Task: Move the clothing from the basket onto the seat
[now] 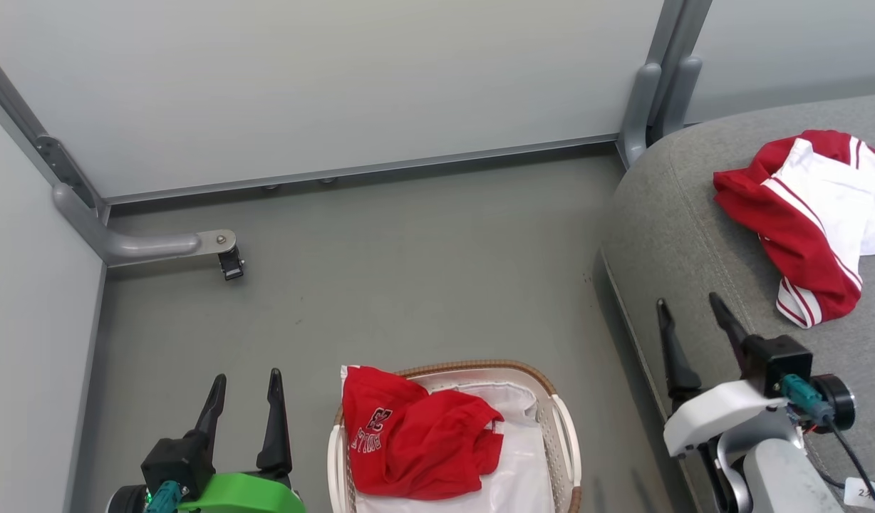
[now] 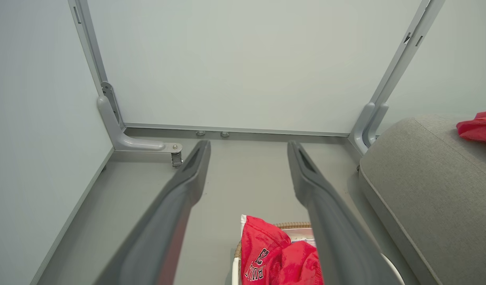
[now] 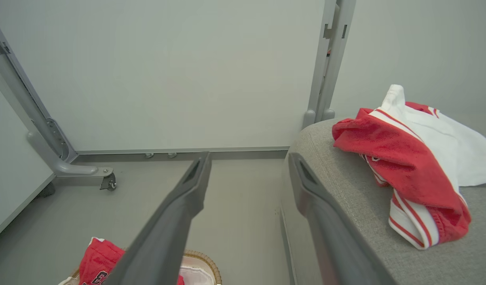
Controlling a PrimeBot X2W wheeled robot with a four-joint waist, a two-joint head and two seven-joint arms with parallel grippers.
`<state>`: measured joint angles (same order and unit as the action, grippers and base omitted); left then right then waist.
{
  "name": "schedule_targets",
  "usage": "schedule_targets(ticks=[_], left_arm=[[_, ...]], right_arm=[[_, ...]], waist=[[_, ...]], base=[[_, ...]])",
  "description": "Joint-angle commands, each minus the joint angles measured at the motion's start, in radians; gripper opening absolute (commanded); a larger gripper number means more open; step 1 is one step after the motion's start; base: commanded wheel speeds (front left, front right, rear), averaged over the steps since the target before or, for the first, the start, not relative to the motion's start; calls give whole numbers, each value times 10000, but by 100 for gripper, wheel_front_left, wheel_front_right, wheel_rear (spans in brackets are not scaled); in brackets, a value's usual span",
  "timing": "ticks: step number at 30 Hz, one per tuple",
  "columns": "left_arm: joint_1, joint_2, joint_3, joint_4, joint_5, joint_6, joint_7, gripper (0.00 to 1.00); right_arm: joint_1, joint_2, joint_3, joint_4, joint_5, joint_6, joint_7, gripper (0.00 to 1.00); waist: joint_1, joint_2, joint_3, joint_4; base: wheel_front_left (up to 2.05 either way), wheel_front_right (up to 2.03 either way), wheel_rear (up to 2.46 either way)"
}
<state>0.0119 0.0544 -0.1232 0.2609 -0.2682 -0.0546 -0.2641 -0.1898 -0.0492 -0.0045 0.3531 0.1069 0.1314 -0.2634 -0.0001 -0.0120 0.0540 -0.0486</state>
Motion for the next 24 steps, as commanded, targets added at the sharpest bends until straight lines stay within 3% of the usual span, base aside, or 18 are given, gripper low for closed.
schedule_targets(ticks=[1, 24], left_arm=[[147, -10, 79, -67, 86, -69, -4, 100], [324, -38, -218, 92, -107, -21, -5, 100]], right_arm=[[190, -31, 108, 45, -1, -14, -20, 100], [619, -29, 216, -82, 53, -14, -22, 100]], waist=[[1, 120, -43, 23], [1, 120, -267, 149]], base=[[0, 0, 0], [0, 0, 0]])
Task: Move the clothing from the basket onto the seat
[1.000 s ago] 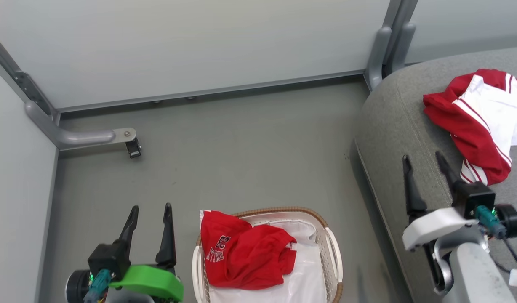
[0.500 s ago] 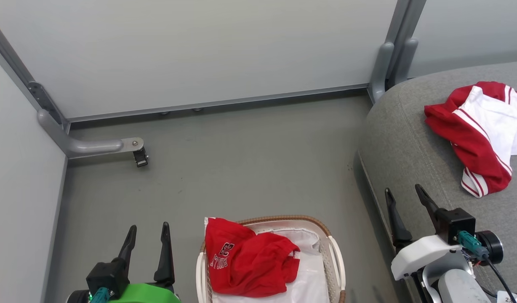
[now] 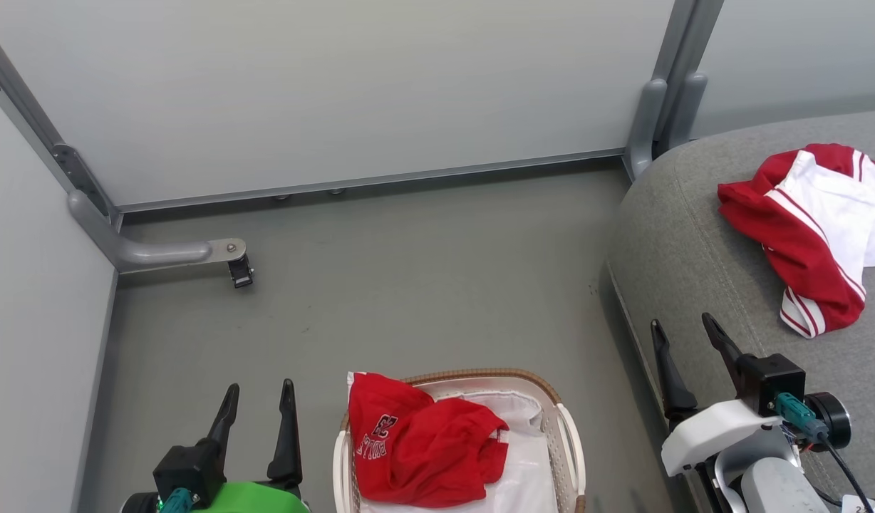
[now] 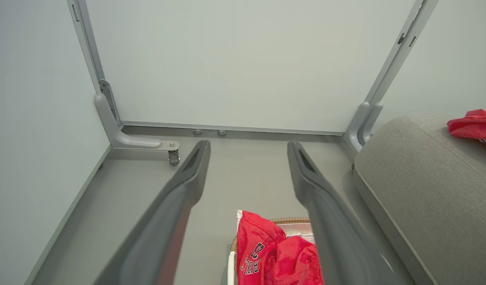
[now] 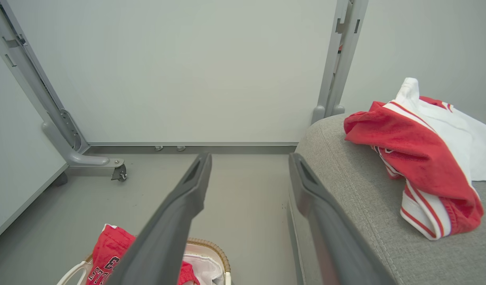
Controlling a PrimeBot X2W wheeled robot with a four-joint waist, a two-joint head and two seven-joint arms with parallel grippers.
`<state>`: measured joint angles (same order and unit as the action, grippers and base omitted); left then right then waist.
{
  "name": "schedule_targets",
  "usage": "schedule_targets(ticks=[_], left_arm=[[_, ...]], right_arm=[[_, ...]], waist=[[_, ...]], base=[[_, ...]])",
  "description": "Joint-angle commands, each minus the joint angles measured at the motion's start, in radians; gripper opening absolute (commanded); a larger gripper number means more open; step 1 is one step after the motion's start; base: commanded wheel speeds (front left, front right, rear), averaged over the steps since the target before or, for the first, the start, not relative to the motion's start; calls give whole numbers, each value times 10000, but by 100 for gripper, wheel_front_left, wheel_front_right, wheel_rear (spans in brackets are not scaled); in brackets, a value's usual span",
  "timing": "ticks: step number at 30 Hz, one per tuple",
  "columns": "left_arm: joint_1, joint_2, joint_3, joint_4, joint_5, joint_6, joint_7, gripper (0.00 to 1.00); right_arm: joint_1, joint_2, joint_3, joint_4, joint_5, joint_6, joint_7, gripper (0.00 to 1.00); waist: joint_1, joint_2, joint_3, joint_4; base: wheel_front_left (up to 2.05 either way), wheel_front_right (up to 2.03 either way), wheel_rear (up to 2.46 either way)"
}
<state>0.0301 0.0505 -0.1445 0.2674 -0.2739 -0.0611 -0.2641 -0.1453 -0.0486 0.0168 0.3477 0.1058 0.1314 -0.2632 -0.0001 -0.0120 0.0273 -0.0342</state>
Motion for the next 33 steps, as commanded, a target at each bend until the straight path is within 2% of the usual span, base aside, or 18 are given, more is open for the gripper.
schedule_targets(ticks=[1, 11, 19, 25, 28, 33], left_arm=[[142, 0, -9, 28, -46, 46, -5, 100], [-63, -1, -80, 44, 167, -58, -5, 100], [-1500, 14, -886, 631, 1050, -477, -3, 100], [-3542, 207, -2329, 2566, 1504, -691, 144, 100], [-4576, 311, -3410, 3758, 1635, -703, 323, 100], [-5991, 543, -4878, 5320, 1256, -700, 813, 100]], right_arm=[[172, -35, -3, -35, 69, -14, -23, 100], [-26, -35, -32, -162, 92, -14, -23, 100], [-515, -33, -200, -632, 89, -14, -23, 100], [-1277, -31, -233, -1098, 94, -14, -23, 100], [-1748, -33, -130, -1259, 158, -14, -23, 100], [-2418, -30, 77, -1505, 342, -14, -23, 100]], waist=[[1, 120, -1, 11], [1, 120, 229, -17], [1, 120, 1258, -134], [1, 120, 2839, -419], [1, 120, 3730, -731], [1, 120, 5016, -1303]], base=[[0, 0, 0], [0, 0, 0], [0, 0, 0], [0, 0, 0], [0, 0, 0], [0, 0, 0]])
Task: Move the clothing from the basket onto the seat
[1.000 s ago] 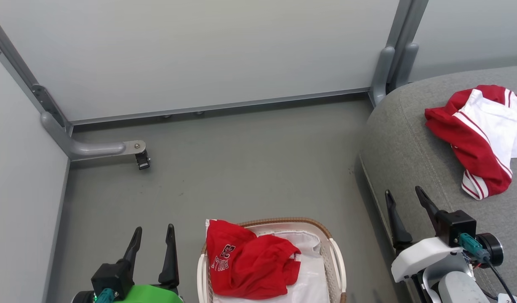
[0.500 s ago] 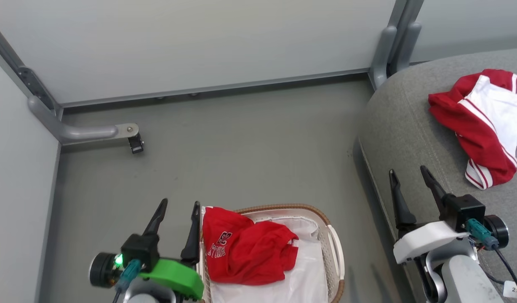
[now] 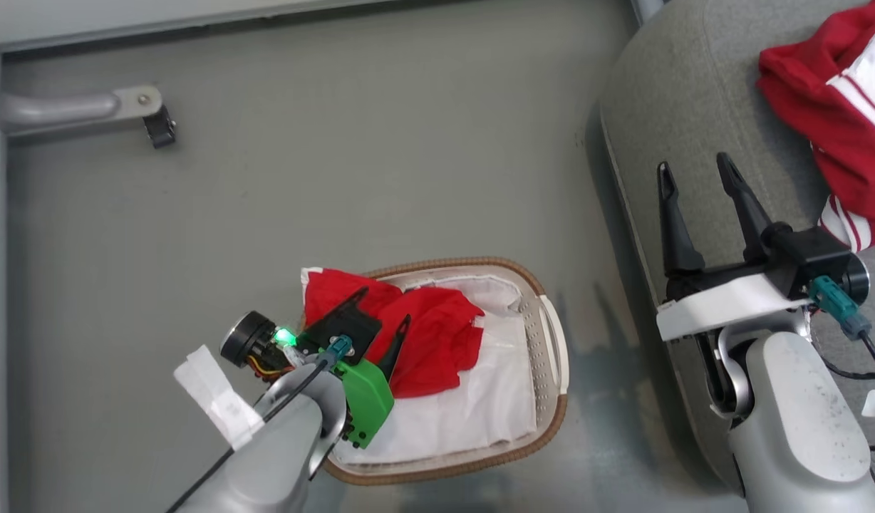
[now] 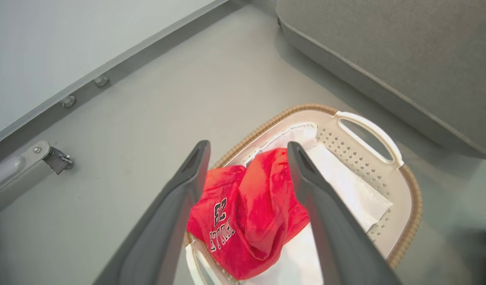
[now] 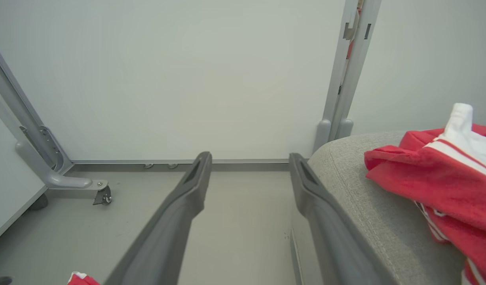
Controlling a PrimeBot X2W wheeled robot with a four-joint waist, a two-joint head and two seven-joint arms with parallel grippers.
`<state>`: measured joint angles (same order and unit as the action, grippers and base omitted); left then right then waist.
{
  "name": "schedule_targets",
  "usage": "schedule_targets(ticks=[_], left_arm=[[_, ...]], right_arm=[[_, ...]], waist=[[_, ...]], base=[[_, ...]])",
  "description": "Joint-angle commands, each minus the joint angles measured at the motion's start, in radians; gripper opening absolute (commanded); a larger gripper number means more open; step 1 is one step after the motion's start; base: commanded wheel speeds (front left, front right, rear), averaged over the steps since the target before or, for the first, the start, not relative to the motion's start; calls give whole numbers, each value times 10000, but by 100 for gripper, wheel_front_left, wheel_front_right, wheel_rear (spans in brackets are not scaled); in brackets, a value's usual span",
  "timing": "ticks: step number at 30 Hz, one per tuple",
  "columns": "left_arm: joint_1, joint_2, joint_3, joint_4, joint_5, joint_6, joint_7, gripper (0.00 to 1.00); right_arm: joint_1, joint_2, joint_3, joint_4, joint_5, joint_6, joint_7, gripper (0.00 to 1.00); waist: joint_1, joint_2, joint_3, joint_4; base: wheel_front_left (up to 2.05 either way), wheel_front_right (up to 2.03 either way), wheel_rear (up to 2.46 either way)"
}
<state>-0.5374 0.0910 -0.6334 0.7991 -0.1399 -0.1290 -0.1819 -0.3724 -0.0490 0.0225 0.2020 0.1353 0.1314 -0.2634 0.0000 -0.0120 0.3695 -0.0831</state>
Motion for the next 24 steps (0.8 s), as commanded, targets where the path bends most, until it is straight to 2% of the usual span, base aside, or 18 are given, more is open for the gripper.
schedule_targets(ticks=[1, 7, 14, 24], left_arm=[[-552, 204, -279, 286, -159, -22, 47, 100], [-1706, 497, -1680, 1649, -553, -24, 157, 100], [-2545, 690, -2913, 2713, -1075, -25, 316, 100], [-3181, 913, -3382, 3796, -1933, -26, 343, 100]], right_arm=[[-272, -31, 40, -121, 105, -14, -21, 100], [-873, -23, 80, -561, 420, -14, -21, 100], [-1342, -17, 229, -736, 802, -14, -21, 100], [-1896, -23, 719, -899, 1205, -14, -21, 100]], waist=[[0, 120, 1885, -942], [0, 120, 3208, -1502], [0, 120, 4207, -1922], [0, 120, 4877, -2204]], base=[[0, 0, 0], [0, 0, 0], [0, 0, 0], [0, 0, 0]])
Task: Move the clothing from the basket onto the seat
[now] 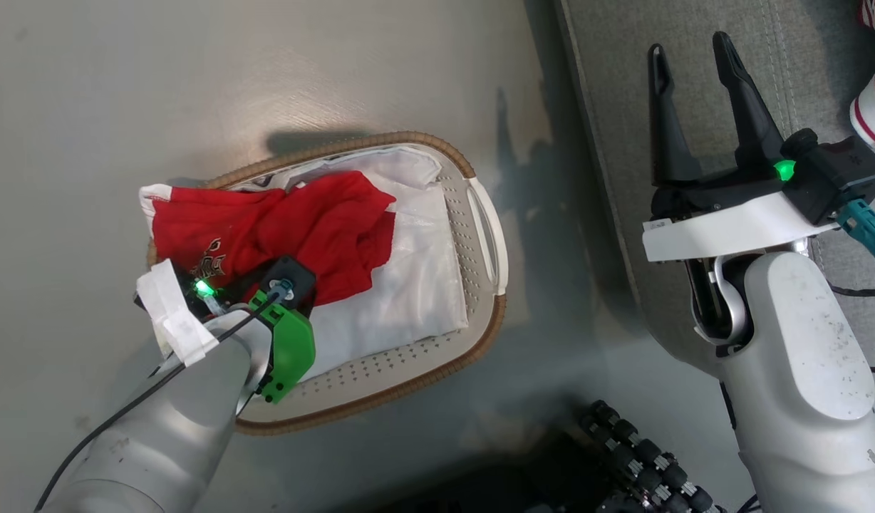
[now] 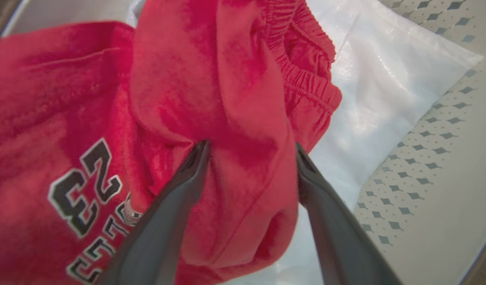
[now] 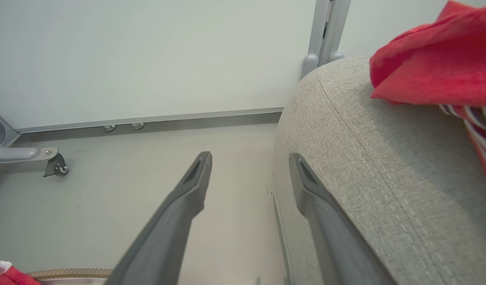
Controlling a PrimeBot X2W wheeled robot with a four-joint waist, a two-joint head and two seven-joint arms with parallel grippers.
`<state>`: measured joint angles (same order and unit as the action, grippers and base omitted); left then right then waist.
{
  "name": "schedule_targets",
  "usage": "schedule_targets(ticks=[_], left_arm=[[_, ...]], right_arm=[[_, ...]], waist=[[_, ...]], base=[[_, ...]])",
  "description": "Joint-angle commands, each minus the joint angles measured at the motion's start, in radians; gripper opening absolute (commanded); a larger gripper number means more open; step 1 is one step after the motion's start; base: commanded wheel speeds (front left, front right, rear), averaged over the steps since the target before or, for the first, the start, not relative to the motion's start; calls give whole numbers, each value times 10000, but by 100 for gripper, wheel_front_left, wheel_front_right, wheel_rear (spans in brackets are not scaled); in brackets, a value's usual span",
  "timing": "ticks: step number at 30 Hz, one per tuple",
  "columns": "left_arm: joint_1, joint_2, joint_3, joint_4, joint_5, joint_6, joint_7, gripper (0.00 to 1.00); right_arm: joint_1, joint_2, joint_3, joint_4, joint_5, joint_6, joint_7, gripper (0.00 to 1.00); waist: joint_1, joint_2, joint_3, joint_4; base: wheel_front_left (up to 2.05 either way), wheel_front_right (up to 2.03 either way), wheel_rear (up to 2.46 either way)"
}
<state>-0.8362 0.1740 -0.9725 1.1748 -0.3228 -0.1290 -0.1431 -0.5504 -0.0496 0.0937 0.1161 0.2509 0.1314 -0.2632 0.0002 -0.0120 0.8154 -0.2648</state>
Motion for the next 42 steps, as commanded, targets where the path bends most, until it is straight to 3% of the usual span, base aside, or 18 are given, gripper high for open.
schedule_targets(ticks=[1, 2, 3, 5, 6, 15, 22, 32, 42], left_arm=[[-234, 90, 36, 128, -178, -26, -89, 100], [-275, 79, 70, 212, -237, -26, -140, 76], [-291, 53, 60, 262, -260, -26, -179, 45], [-316, -33, -29, 357, -311, -26, -279, 9], [-294, -73, -80, 388, -355, -26, -348, 0], [139, -397, -174, 213, -800, -26, -1057, 0], [585, -604, -498, -949, -967, -26, -1233, 0], [1018, 72, -820, -3350, -794, -27, -1225, 0], [185, 887, -943, -4901, -403, -27, -1226, 0]], right_arm=[[-165, -17, 25, -66, 49, -14, -23, 100], [-209, -17, 38, -100, 30, -14, -23, 100], [-206, -17, 36, -102, 27, -14, -23, 100], [-220, -20, 10, -77, -4, -14, -23, 100], [-215, -19, -4, -51, -43, -14, -23, 100], [225, -22, -10, 396, -365, -14, -22, 100], [907, -28, -119, 970, -830, -14, -22, 100], [2341, -28, -581, 1738, -1431, -14, -23, 100], [3550, -28, -603, 2162, -1726, -14, -23, 100]], waist=[[-2, 120, 439, -390], [-2, 120, 455, -388], [-2, 120, 455, -380], [-2, 120, 408, -337], [-2, 120, 354, -304], [-2, 120, -724, 74], [-2, 120, -2352, 574], [-2, 120, -5193, 1315], [-2, 120, -7384, 1620]], base=[[0, 0, 0], [0, 0, 0], [0, 0, 0], [0, 0, 0], [0, 0, 0], [0, 0, 0], [0, 0, 0], [0, 0, 0], [0, 0, 0]])
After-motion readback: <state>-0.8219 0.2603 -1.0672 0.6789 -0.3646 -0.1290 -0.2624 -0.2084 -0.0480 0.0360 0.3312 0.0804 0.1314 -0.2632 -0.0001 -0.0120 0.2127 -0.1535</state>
